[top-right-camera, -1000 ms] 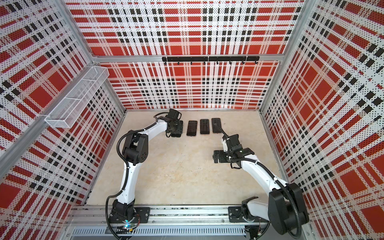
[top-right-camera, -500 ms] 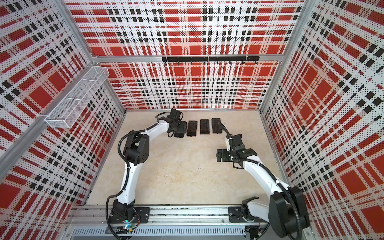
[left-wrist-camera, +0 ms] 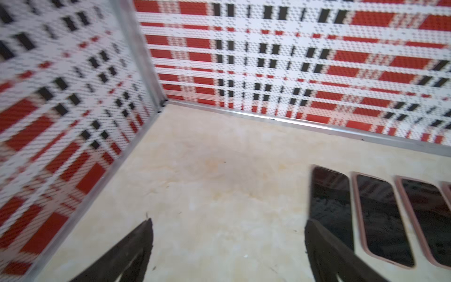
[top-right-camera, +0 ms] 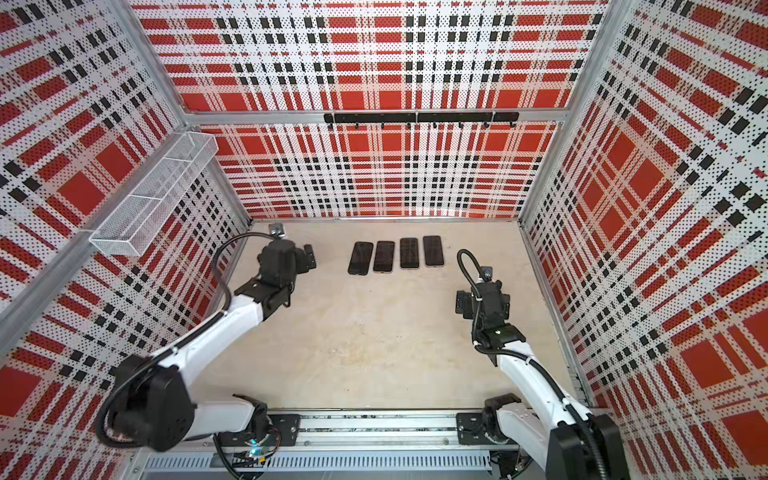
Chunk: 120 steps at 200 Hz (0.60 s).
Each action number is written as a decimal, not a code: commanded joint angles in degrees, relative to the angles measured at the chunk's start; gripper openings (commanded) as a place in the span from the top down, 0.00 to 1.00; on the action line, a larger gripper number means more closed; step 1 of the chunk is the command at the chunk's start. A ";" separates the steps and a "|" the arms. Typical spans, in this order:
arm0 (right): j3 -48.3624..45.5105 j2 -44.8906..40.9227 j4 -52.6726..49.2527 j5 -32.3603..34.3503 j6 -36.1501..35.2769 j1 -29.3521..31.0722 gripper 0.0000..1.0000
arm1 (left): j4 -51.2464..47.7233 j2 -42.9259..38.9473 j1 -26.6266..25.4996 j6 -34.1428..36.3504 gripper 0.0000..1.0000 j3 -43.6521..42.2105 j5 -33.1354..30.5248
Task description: Put the phone into the phone case
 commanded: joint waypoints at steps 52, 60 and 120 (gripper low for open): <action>-7.70 9.35 33.35 4.79 -4.26 -1.46 0.00 | 31.02 -6.26 10.77 3.72 0.02 -25.18 0.20; -8.60 10.71 36.83 4.82 -4.80 -1.46 0.00 | 33.29 -4.15 11.48 4.21 0.02 -25.69 1.54; -10.05 20.90 55.63 4.16 -9.23 -1.82 0.00 | 53.39 12.58 17.85 6.11 0.02 -25.90 14.87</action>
